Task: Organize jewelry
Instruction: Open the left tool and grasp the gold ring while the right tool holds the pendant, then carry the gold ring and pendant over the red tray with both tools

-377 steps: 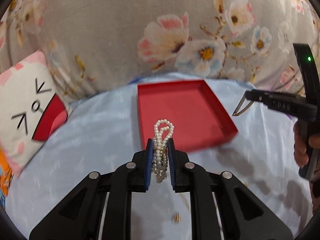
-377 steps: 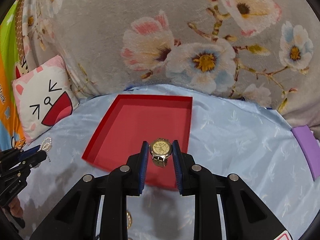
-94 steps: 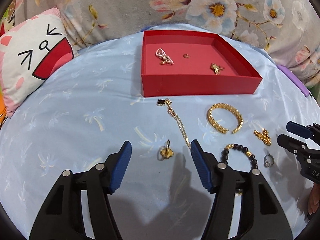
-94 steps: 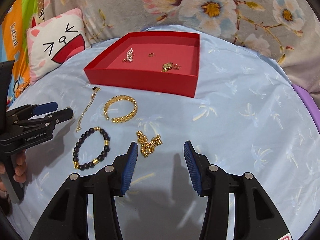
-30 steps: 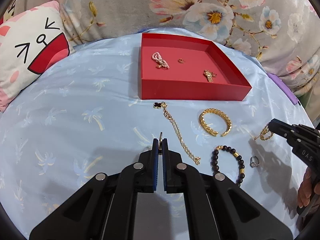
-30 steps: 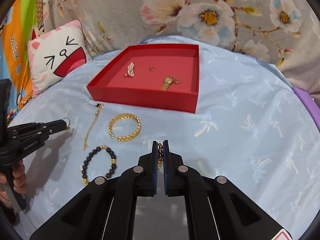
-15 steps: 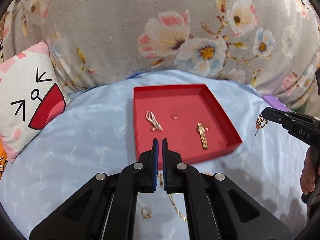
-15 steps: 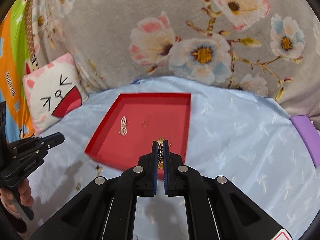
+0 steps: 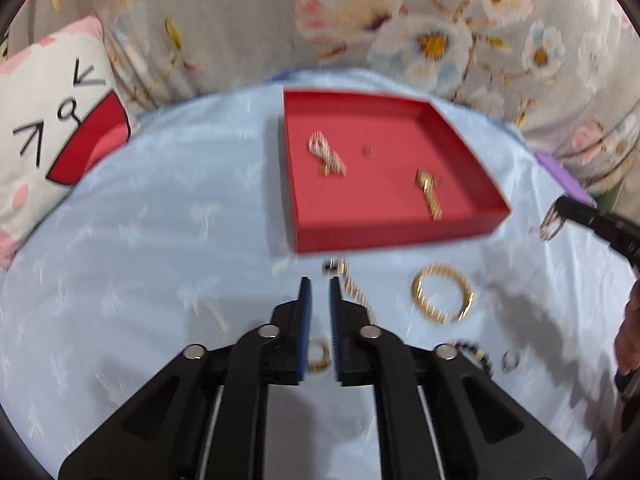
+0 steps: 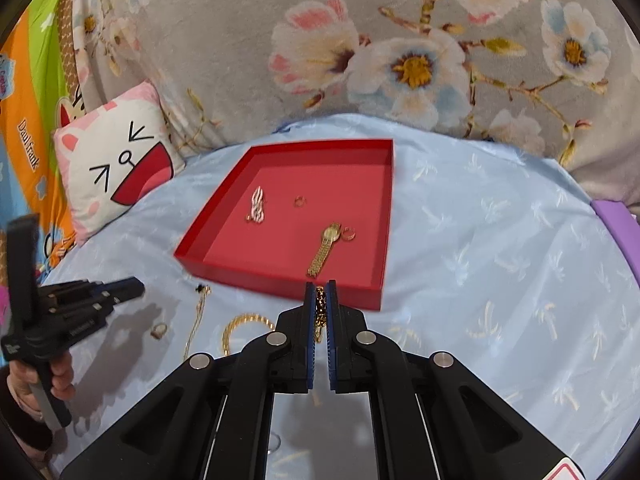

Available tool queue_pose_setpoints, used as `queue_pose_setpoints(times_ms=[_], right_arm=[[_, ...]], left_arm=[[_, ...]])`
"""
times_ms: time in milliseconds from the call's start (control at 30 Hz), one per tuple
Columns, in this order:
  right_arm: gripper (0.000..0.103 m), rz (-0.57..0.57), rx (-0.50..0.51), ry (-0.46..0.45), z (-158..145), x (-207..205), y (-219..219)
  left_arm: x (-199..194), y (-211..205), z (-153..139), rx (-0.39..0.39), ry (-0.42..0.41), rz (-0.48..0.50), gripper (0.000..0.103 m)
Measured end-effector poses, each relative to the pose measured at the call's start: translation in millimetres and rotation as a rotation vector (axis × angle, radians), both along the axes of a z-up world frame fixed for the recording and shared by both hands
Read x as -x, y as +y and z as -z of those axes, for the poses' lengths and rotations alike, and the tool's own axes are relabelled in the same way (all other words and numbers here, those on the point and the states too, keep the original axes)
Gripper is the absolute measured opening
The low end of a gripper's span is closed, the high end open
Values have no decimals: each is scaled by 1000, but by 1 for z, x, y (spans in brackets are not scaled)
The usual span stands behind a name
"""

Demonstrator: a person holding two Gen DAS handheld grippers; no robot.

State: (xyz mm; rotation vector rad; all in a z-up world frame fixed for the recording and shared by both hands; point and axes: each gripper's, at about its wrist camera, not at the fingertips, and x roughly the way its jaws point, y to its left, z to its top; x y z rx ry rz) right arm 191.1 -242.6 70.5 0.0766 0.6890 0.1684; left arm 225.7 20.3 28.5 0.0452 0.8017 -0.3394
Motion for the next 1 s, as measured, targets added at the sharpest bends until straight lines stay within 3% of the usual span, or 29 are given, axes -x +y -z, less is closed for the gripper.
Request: queue_pose_setpoints(times_ms=[33, 167, 300, 433, 633, 767, 1000], right_arm=[[4, -1, 3, 5, 4, 2, 1], [4, -7, 1, 23, 13, 7, 4], [4, -13, -1, 32, 17, 7, 5], [4, -20, -2, 38, 20, 6, 7], [4, -29, -1, 37, 20, 8, 10], [4, -33, -3, 23, 13, 9, 10], [4, -35, 22, -30, -26, -14, 7]], left_arm=[[1, -1, 11, -10, 22, -2, 26], [5, -9, 40, -50, 72, 2, 27], [12, -16, 42, -90, 35, 4, 27], [15, -16, 44, -104, 16, -7, 12], [15, -16, 41, -100, 12, -3, 12], [19, -16, 31, -86, -4, 10, 12], [4, -27, -26, -42, -80, 53, 12]])
